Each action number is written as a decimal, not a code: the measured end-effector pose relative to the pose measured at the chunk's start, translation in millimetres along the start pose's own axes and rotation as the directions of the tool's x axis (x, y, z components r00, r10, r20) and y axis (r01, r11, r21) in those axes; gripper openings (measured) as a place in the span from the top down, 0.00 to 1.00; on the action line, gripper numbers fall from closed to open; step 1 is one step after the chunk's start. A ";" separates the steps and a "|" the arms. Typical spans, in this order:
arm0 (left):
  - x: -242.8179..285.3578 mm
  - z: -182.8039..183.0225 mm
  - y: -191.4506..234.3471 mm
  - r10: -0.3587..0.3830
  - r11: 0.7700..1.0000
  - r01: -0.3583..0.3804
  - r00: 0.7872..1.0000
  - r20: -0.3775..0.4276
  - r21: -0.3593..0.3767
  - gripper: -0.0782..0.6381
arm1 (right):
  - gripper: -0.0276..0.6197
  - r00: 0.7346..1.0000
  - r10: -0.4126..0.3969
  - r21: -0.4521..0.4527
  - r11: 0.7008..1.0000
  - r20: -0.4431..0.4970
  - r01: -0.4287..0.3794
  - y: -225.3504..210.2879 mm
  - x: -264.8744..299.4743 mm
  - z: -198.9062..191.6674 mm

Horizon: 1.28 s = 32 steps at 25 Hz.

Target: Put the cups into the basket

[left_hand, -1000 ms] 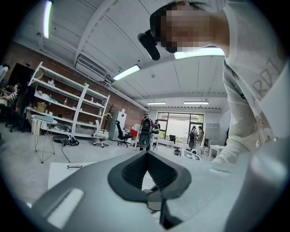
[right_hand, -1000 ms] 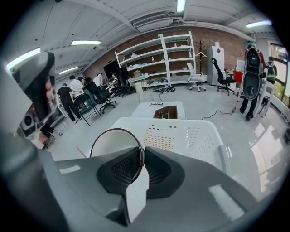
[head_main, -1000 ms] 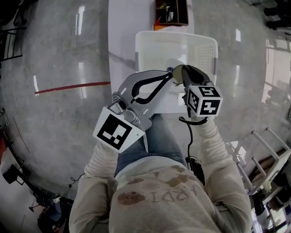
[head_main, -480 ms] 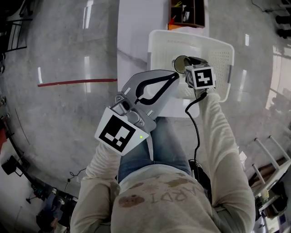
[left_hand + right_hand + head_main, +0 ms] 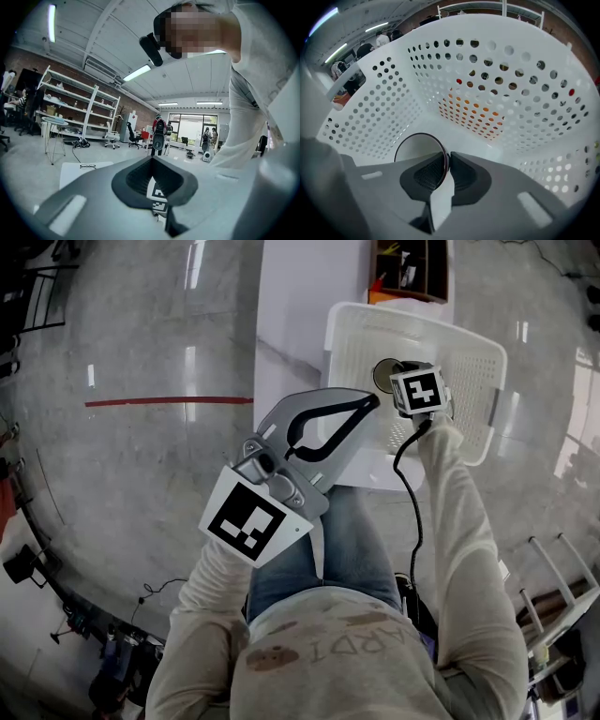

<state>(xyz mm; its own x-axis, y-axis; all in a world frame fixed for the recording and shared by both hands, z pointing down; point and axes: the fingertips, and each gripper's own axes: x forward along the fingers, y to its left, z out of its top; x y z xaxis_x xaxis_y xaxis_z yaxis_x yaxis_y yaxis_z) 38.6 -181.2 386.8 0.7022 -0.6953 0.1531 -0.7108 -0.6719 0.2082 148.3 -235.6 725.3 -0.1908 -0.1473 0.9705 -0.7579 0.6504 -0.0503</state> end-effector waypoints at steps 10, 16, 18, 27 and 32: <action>2.6 0.5 1.7 -0.011 1.000 0.011 1.000 -0.011 0.004 0.89 | 0.85 1.000 0.014 0.035 0.999 0.012 -0.014 3.0 1.6 -4.0; 5.1 11.7 -4.1 -0.025 0.999 0.025 1.000 -0.007 0.021 0.89 | 0.91 0.997 0.030 0.069 0.997 0.073 -0.035 0.0 -30.3 6.7; 6.7 19.2 -6.6 -0.031 0.999 0.031 1.000 0.002 0.028 0.89 | 0.91 0.991 0.057 0.088 0.994 0.125 -0.069 1.1 -47.5 15.4; 10.7 65.5 -28.1 -0.058 0.997 0.054 0.997 0.058 0.056 0.89 | 0.91 0.836 0.147 0.096 0.968 0.528 -0.231 38.2 -198.8 73.2; 12.9 99.5 -47.5 -0.109 0.990 0.100 0.990 0.091 0.097 0.89 | 0.92 0.680 0.094 0.083 0.971 0.727 -0.223 52.3 -316.2 83.7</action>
<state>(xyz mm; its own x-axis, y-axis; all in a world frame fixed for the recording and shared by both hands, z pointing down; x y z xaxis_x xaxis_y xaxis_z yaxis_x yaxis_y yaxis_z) 77.3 -183.6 282.8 0.7685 -0.6386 0.0406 -0.6378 -0.7594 0.1283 116.7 -217.4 396.1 -0.6548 -0.5809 0.4835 -0.7453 0.6026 -0.2853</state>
